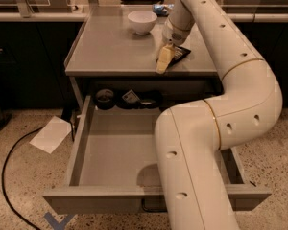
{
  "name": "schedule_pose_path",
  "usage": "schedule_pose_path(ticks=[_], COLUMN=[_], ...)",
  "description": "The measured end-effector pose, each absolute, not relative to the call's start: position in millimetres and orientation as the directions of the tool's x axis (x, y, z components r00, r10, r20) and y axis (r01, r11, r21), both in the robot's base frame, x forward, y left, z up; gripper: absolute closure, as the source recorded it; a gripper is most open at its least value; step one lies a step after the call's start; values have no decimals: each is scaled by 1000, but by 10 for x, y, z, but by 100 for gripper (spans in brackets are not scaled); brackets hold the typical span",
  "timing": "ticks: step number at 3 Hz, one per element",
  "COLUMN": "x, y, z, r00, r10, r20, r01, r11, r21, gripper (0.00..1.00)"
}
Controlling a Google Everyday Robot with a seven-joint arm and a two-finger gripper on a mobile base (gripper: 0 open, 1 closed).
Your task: Place rxbar chocolate into top drawer
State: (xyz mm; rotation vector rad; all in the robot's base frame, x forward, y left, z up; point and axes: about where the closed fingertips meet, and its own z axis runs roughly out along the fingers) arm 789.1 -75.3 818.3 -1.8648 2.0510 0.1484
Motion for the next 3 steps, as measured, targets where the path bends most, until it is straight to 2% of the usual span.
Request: schedule_pose_path(ticks=[1,3], x=[7891,7859], y=[-753,-779], z=[8183,8201], r00=[-61,-52], r10=[-941,-935], r20=[-334,-350], r01=[-979,-979], r11=[122,116], r21=[-164,-166], gripper=[100,100])
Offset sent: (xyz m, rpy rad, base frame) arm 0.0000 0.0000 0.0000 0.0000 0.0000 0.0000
